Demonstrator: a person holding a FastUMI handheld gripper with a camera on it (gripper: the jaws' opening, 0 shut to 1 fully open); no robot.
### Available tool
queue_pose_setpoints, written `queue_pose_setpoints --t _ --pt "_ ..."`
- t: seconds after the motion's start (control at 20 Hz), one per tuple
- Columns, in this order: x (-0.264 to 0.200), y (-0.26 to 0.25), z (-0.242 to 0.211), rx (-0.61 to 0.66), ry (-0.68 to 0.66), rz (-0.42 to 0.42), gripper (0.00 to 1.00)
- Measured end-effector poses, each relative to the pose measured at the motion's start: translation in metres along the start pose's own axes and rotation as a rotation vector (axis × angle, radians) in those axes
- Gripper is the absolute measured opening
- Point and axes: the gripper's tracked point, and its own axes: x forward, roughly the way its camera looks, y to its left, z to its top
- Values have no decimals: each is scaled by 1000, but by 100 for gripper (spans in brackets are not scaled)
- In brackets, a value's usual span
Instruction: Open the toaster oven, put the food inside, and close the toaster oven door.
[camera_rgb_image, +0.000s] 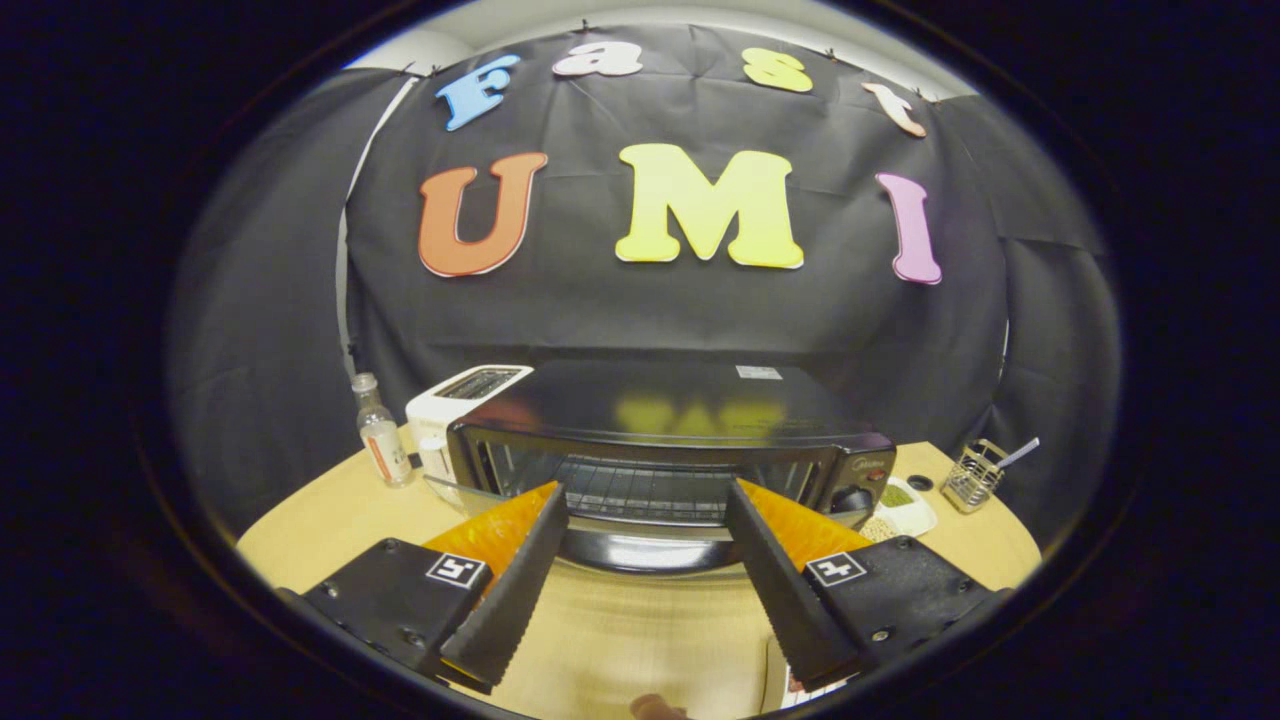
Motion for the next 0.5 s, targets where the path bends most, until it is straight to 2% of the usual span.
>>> queue_pose_setpoints --t 0.5 --pt "-38 6 -46 4 -42 -35 100"
